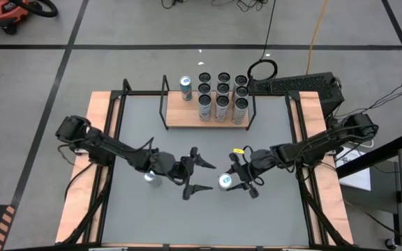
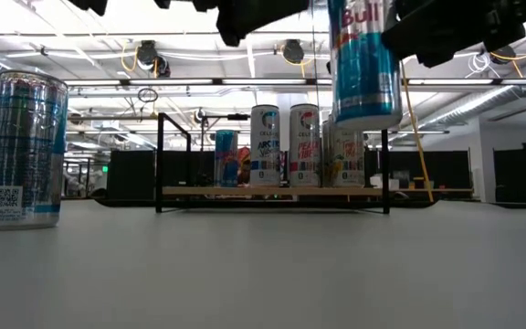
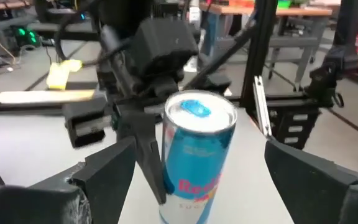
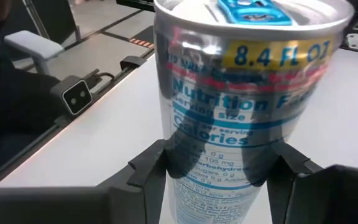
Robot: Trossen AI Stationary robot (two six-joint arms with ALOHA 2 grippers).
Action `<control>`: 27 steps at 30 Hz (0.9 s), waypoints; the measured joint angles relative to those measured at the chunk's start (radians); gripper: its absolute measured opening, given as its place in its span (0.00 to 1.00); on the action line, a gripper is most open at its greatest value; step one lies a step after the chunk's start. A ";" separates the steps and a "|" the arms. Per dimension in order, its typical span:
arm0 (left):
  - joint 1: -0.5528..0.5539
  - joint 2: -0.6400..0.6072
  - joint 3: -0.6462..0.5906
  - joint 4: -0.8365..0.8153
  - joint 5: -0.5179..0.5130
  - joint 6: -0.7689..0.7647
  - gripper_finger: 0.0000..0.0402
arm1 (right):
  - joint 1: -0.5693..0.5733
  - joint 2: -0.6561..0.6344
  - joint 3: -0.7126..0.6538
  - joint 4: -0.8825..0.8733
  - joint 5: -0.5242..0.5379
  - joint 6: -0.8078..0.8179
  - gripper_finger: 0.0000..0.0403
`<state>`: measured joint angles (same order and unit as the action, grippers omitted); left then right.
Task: Place canned beverage on shelf
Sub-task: Put the bottom blue soda can on the shelf aligned with the blue soda can
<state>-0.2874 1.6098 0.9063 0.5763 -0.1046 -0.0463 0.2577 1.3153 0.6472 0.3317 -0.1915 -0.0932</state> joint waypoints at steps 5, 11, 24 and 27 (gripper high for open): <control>0.038 0.022 -0.001 0.037 0.062 0.028 0.88 | -0.001 0.035 0.000 0.045 -0.010 -0.017 0.39; 0.055 0.078 -0.001 0.091 0.213 0.036 0.88 | -0.001 0.082 0.000 0.105 -0.022 -0.025 0.39; 0.060 0.212 -0.001 0.346 0.209 0.055 0.87 | -0.016 0.095 0.000 0.144 -0.020 -0.021 0.39; 0.060 0.230 -0.001 0.343 0.209 0.052 0.85 | -0.021 0.095 0.000 0.151 -0.018 -0.020 0.39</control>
<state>-0.2276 1.8395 0.9058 0.9197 0.1043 0.0059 0.2369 1.4105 0.6476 0.4828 -0.2098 -0.1135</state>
